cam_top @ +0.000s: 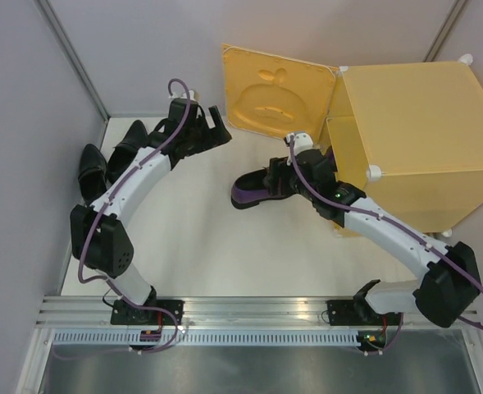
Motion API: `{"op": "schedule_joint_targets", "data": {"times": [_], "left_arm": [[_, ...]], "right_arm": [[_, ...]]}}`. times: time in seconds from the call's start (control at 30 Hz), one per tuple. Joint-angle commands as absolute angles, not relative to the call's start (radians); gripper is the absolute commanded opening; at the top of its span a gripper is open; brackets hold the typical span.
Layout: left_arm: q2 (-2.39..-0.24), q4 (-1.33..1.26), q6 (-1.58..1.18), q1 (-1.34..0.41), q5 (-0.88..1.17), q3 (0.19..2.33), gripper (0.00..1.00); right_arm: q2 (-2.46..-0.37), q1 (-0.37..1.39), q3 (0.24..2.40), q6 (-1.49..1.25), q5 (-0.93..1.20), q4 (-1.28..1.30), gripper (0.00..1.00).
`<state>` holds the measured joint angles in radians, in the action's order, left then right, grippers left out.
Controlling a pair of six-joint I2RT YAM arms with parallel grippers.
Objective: Place and organize the shoes in the shoe cabinet
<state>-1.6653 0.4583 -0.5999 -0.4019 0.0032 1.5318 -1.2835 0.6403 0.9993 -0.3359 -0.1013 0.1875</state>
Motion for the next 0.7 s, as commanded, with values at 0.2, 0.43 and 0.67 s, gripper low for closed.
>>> {"op": "schedule_joint_targets", "data": {"times": [0.2, 0.43, 0.67], "left_arm": [[-1.522, 0.517, -0.339, -0.301, 0.005, 1.411, 1.00], [-1.398, 0.549, -0.319, -0.301, -0.113, 1.307, 1.00], [-1.393, 0.535, -0.305, -0.301, -0.146, 1.275, 1.00]], "right_arm": [[-1.623, 0.758, 1.313, -0.416, -0.115, 0.302, 0.70], [-1.804, 0.801, 1.433, -0.468, -0.081, 0.293, 0.62], [-1.933, 0.813, 1.491, -0.431, -0.077, 0.278, 0.56]]}}
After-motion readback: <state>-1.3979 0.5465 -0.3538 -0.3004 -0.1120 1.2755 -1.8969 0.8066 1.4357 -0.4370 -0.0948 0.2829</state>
